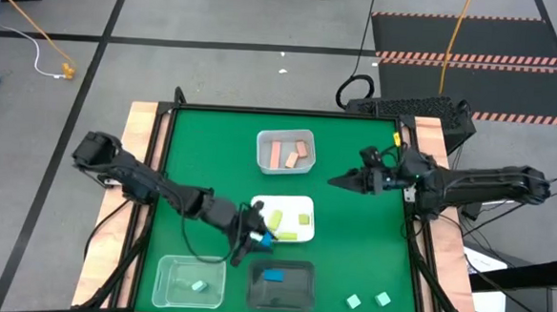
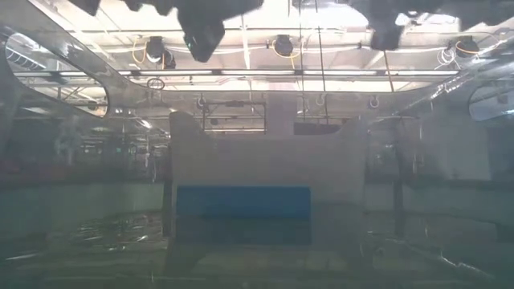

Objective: Sort & place blocks by color
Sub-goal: Put the left blue block into the black bin

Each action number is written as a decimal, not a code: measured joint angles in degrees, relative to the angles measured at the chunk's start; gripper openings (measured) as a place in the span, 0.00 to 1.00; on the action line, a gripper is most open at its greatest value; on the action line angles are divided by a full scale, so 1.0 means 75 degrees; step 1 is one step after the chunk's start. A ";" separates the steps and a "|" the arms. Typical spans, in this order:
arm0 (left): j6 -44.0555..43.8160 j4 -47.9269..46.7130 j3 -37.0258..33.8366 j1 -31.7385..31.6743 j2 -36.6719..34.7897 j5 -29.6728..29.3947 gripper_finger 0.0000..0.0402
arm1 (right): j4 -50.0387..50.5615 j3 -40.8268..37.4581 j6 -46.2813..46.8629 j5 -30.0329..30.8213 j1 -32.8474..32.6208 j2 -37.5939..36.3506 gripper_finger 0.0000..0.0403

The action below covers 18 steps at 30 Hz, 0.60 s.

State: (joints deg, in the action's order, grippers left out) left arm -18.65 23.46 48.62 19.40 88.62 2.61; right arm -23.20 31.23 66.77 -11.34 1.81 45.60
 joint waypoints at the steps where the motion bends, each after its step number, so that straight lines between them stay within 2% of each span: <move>1: 0.0139 0.0021 0.0000 0.0149 0.0051 0.0085 0.40 | 0.0480 -0.0006 -0.0009 0.0360 -0.0171 -0.0109 0.64; 5: 0.0761 0.0307 0.0001 0.0695 0.0333 0.0382 0.40 | 0.2650 -0.0015 0.0252 0.1559 -0.0875 -0.0339 0.64; 8: 0.0924 0.0604 0.0025 0.1039 0.0635 0.0424 0.40 | 0.4067 -0.0015 0.0892 0.2160 -0.1390 -0.0349 0.64; 13: 0.1186 0.0554 0.0342 0.1467 0.1238 0.0428 0.41 | 0.6075 -0.0015 0.2141 0.2348 -0.2042 -0.0311 0.64; 18: 0.1450 0.0543 0.0780 0.1498 0.1746 0.0429 0.43 | 0.7412 -0.0015 0.3032 0.2510 -0.2465 -0.0311 0.64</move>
State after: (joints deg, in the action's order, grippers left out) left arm -7.78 27.53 54.47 30.64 101.72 5.82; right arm 32.39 31.11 89.51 7.49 -16.68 43.27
